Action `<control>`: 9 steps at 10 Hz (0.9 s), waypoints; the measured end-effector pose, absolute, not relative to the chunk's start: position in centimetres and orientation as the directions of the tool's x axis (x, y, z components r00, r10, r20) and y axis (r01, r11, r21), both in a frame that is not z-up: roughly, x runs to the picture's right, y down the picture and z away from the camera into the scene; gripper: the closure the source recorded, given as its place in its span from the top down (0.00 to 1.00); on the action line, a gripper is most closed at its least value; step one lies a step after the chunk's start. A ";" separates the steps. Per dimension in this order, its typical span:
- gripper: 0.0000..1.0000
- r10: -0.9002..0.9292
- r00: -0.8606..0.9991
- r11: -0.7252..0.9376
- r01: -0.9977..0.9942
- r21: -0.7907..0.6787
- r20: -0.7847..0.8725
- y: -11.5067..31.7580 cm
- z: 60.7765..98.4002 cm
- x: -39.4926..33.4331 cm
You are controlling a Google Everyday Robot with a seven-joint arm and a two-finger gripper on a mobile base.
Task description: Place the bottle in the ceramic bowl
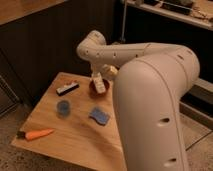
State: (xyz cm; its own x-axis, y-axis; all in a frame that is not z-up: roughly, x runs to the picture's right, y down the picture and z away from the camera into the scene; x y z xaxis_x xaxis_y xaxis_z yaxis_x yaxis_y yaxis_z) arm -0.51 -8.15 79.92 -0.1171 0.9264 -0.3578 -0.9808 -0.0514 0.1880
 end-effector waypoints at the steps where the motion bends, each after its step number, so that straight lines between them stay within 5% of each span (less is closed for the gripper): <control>1: 0.80 0.914 -0.157 -0.099 -0.981 0.169 -0.375 -7.6 79.2 -0.7; 9: 0.80 0.894 -0.207 -0.152 -0.974 0.165 -0.397 -6.9 78.2 -0.8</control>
